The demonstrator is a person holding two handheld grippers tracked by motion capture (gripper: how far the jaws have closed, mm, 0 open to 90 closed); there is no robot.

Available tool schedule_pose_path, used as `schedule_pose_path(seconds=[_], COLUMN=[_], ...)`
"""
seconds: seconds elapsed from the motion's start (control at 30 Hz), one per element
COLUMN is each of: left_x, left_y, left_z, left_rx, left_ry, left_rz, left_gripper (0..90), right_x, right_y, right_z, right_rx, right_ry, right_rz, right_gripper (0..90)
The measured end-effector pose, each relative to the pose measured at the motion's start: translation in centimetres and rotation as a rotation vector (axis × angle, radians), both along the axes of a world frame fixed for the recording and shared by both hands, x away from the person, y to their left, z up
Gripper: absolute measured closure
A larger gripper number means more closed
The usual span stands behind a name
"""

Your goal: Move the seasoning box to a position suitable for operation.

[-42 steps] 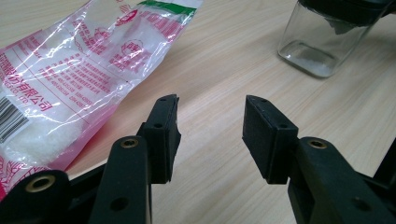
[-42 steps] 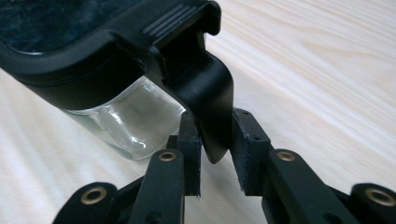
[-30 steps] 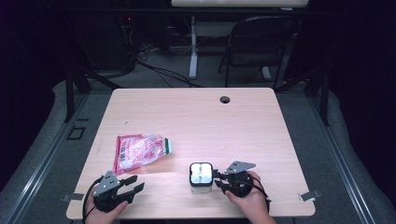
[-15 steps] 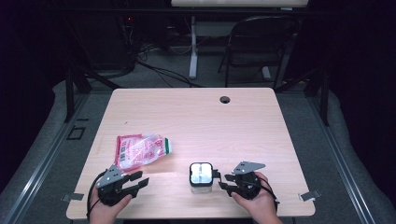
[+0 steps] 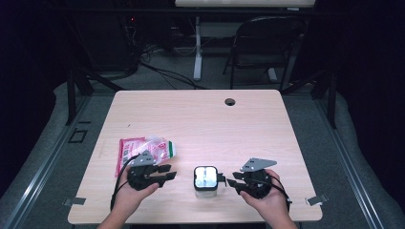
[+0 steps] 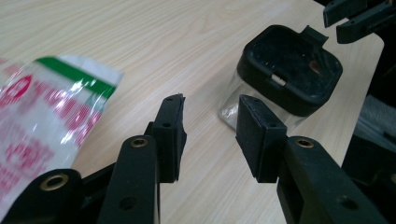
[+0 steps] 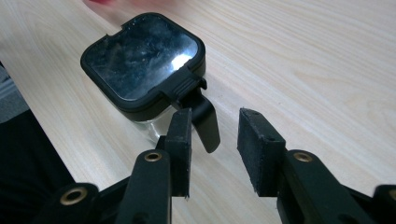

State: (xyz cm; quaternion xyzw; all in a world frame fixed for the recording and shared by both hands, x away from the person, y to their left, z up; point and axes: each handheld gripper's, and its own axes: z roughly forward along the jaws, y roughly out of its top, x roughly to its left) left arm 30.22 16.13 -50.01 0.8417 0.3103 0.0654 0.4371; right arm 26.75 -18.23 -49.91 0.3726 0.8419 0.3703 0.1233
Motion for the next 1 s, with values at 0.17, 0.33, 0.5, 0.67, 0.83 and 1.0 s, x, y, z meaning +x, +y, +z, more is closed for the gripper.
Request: schedule_pose_path(seconds=[0.17, 0.33, 0.5, 0.67, 0.83, 1.0], left_x=[1.0, 1.6, 2.0, 1.9, 1.5, 1.2], left_y=[-1.5, -2.5, -3.2, -3.0, -3.3, -3.5], left_z=[1.4, 2.4, 2.9, 3.3, 2.9, 2.0], left_rx=[-0.011, -0.014, -0.001, -0.008, 0.032, 0.062], left_ry=[0.011, 0.024, 0.019, 0.02, 0.006, 0.003], left_rz=[-0.046, -0.078, -0.105, -0.131, -0.138, -0.151], left_gripper=[61.0, 59.1, 63.9, 70.6, 70.6, 70.6], right_x=[0.3, 0.8, 1.6, 1.8, 1.6, 1.3], right_y=[0.4, 0.8, 1.6, 2.1, 2.6, 3.1], right_z=[1.5, 2.6, 3.3, 3.6, 3.1, 2.3], right_rx=[-0.011, 0.016, 0.001, 0.003, -0.007, -0.027], right_ry=[-0.011, -0.001, 0.026, 0.016, 0.002, -0.012], right_rz=[-0.012, -0.019, -0.003, 0.007, 0.005, 0.009], right_gripper=[65.0, 64.3, 68.0, 76.5, 79.6, 80.2])
